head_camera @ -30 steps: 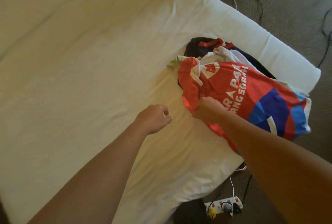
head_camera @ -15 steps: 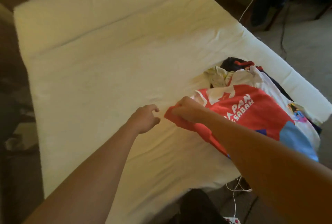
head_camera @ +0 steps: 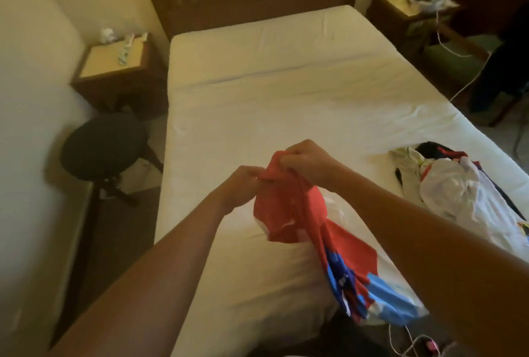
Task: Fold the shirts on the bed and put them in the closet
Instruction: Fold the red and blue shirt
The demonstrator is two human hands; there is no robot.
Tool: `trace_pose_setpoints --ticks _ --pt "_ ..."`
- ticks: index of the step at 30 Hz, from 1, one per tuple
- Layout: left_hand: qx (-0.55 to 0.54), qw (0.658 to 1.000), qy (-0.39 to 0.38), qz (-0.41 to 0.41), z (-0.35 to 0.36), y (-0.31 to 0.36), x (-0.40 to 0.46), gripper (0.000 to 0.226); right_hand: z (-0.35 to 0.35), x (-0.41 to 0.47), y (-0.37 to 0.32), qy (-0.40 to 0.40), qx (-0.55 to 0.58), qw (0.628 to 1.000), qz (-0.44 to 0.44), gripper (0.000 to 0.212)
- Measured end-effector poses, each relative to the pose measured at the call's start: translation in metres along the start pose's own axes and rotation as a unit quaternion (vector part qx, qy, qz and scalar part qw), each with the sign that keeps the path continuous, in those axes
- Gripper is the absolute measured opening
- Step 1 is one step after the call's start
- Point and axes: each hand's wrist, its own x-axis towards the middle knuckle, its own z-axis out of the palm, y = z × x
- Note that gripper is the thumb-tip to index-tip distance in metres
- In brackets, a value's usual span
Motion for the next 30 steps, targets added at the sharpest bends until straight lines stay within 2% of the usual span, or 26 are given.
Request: trace_pose_setpoints --ticks 2,3,6,9,11,12,13,15,17,18,20,22,23,25,27,28,30 --pt "-0.015 0.998 0.054 0.002 -0.02 0.011 -0.017 0.04 -0.003 -0.001 -0.004 0.008 -0.015 1.0 -0.019 0.015" --pt "-0.011 0.997 0.075 0.009 -0.027 0.016 -0.023 0.042 -0.006 -0.002 -0.003 0.005 -0.031 0.999 -0.028 0.014" --pt "0.023 0.991 0.128 0.015 -0.049 0.026 -0.04 0.017 -0.013 -0.003 0.008 -0.029 -0.158 0.986 -0.046 0.018" --pt "0.088 0.983 0.156 0.03 -0.067 0.039 -0.053 0.014 -0.011 -0.002 0.012 -0.099 -0.297 0.95 -0.009 0.019" --pt "0.136 0.977 0.159 0.048 -0.075 0.048 -0.056 0.014 -0.01 0.003 0.01 -0.092 -0.339 0.936 0.016 0.028" --pt "0.157 0.971 0.171 0.057 -0.078 0.052 -0.058 0.015 -0.01 0.006 0.006 -0.072 -0.341 0.937 0.019 0.024" --pt "0.183 0.963 0.188 0.065 -0.082 0.056 -0.059 0.017 -0.011 0.009 0.001 -0.043 -0.313 0.948 0.023 0.018" --pt "0.265 0.936 0.223 0.061 -0.09 0.061 -0.065 0.023 -0.016 0.016 -0.01 0.017 -0.153 0.987 0.034 0.017" --pt "0.354 0.91 0.215 0.024 -0.098 0.065 -0.072 0.023 -0.019 0.018 -0.027 0.062 0.007 0.998 0.027 0.02" --pt "0.379 0.903 0.2 0.001 -0.102 0.066 -0.075 0.027 -0.019 0.018 -0.039 0.065 0.053 0.996 0.016 0.02" --pt "0.368 0.914 0.166 -0.034 -0.102 0.069 -0.077 0.049 -0.015 0.018 -0.064 0.048 0.113 0.992 -0.008 0.019" --pt "0.265 0.953 0.136 -0.046 -0.093 0.077 -0.076 0.073 -0.009 0.02 -0.086 0.035 0.162 0.986 -0.024 0.021" --pt "0.206 0.97 0.124 -0.04 -0.087 0.08 -0.073 0.074 -0.007 0.022 -0.095 0.029 0.19 0.981 -0.029 0.018" --pt "0.145 0.982 0.119 -0.008 -0.077 0.082 -0.062 0.048 -0.006 0.024 -0.105 0.001 0.252 0.967 -0.032 0.006" --pt "0.121 0.98 0.159 0.014 -0.072 0.082 -0.054 0.022 -0.009 0.024 -0.104 -0.04 0.312 0.949 -0.018 0.027" --pt "0.1 0.978 0.181 0.019 -0.071 0.082 -0.051 0.019 -0.011 0.024 -0.099 -0.047 0.342 0.939 -0.007 0.035" --pt "0.063 0.974 0.215 0.025 -0.071 0.08 -0.047 0.019 -0.013 0.024 -0.081 -0.01 0.394 0.919 0.017 0.041"
